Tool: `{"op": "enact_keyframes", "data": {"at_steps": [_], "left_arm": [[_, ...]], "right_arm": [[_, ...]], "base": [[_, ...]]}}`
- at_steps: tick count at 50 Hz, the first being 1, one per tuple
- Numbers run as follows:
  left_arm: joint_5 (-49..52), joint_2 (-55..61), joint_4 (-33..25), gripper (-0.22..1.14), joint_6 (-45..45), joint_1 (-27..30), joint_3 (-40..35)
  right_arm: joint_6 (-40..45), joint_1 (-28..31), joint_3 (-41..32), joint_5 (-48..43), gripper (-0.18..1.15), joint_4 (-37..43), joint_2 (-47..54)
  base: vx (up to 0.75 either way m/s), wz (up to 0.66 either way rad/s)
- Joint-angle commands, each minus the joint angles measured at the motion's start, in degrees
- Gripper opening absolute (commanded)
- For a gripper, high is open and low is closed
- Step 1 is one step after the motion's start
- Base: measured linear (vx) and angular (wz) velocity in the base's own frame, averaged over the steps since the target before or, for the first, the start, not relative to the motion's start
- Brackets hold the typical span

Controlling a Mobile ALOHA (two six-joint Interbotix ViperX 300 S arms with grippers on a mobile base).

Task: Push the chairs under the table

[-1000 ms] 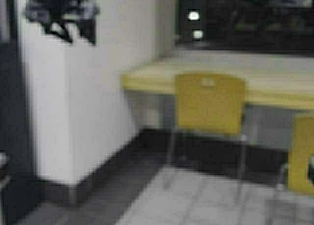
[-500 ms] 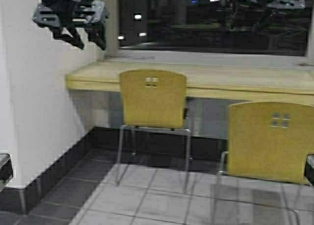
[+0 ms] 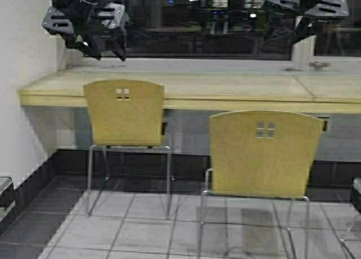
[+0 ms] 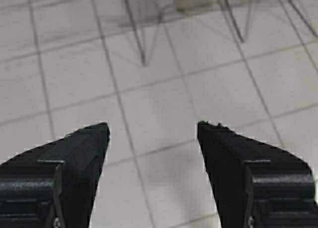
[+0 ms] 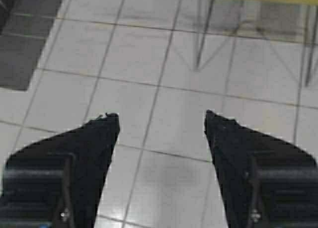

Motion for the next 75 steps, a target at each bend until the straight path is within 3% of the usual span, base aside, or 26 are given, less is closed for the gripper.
{"op": "enact_keyframes", "data": {"at_steps": [1,34,56,64,75], "left_arm": [[-0.26,-0.62,-0.09,0.9,0.09,0.18,-1.14],[-0.18,0.88,0.0,0.9,-0.18,0.26,-0.79],[-0.62,1.32,-2.55,0.9,-5.1,5.01,0.0],[-0.7,2.64,-7.82,0.9,-11.25,6.06,1.23],[-8.17,9.67,-23.55,0.9,-24.52,6.15,2.02]], "right_arm": [[-0.09,0.18,-1.49,-0.26,0.89,-0.09,-0.35],[1.67,-0.79,-1.49,0.79,0.89,-0.26,1.58],[4.75,-0.79,-1.58,1.32,0.89,0.09,1.67],[8.26,-0.79,-1.32,0.79,0.89,2.29,2.37],[13.8,0.0,-3.87,-1.05,0.89,4.57,5.01]], "base": [[0.01,-0.21],[0.08,-0.17],[0.18,-0.17],[0.25,-0.09],[0.24,-0.07]]}}
